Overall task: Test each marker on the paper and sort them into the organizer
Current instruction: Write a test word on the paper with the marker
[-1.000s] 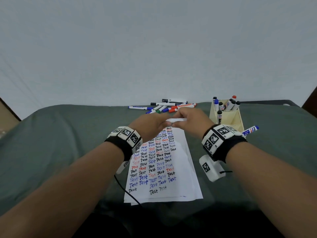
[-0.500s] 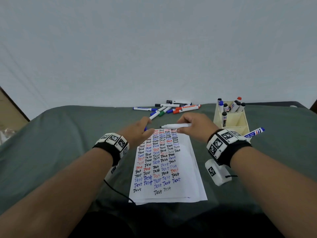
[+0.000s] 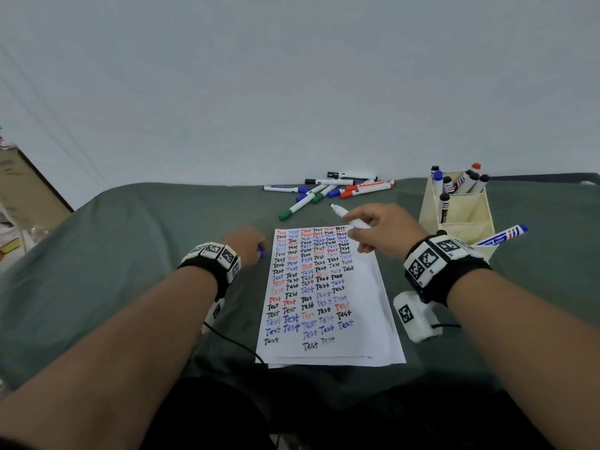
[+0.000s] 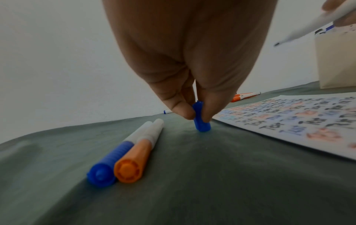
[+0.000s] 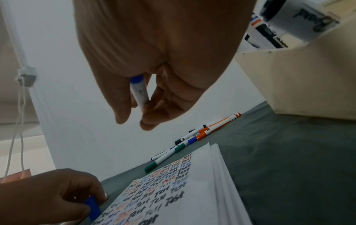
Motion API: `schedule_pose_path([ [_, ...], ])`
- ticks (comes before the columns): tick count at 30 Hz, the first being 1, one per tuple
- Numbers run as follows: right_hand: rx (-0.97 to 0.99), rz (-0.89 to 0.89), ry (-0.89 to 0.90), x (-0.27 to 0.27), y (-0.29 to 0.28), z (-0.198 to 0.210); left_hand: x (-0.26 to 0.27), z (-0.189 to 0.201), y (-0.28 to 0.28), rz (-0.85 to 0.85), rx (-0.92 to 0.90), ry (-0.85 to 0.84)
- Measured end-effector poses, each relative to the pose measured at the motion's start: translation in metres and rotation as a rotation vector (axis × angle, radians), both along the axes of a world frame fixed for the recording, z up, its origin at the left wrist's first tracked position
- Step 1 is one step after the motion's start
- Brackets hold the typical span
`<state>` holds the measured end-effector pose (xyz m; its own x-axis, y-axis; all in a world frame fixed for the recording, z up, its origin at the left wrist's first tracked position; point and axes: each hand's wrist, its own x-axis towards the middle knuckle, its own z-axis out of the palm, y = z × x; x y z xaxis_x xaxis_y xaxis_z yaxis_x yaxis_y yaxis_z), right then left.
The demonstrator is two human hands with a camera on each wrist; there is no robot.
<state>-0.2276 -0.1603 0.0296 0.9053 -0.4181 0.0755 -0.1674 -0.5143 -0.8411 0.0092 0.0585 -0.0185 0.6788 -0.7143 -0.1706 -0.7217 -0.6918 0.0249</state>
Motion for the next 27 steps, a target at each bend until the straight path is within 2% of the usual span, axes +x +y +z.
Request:
schedule_pose_path([
  [2, -0.026, 0.007, 0.005, -0.001, -0.001, -0.004, 0.001, -0.002, 0.0, 0.019, 0.0, -0.007],
  [4, 0.049, -0.001, -0.048, 0.001, -0.002, -0.01, 0.002, -0.005, 0.001, 0.051, -0.04, 0.002],
  [7, 0.341, -0.092, -0.212, 0.005, -0.005, -0.019, 0.001, -0.007, 0.0, 0.096, -0.07, 0.012],
  [10, 0.641, -0.235, -0.298, 0.008, -0.006, -0.03, -0.003, -0.004, -0.004, 0.12, -0.089, 0.008],
  [14, 0.847, -0.413, -0.299, 0.01, -0.004, -0.045, -0.021, 0.002, -0.019, -0.047, -0.102, -0.131],
  [17, 1.015, -0.457, -0.338, 0.01, 0.0, -0.055, -0.047, 0.002, -0.033, -0.212, -0.068, -0.064],
  [19, 1.037, -0.422, -0.349, 0.009, 0.0, -0.061, -0.063, -0.002, -0.041, -0.242, 0.046, 0.044],
  [22, 0.932, -0.384, -0.306, 0.005, 0.001, -0.07, -0.077, -0.013, -0.048, -0.215, 0.217, 0.135],
  [25, 0.761, -0.371, -0.245, 0.002, 0.004, -0.079, -0.079, -0.023, -0.047, -0.214, 0.274, 0.198],
  [27, 0.715, -0.375, -0.24, 0.0, 0.006, -0.084, -0.079, -0.028, -0.045, -0.21, 0.278, 0.215],
])
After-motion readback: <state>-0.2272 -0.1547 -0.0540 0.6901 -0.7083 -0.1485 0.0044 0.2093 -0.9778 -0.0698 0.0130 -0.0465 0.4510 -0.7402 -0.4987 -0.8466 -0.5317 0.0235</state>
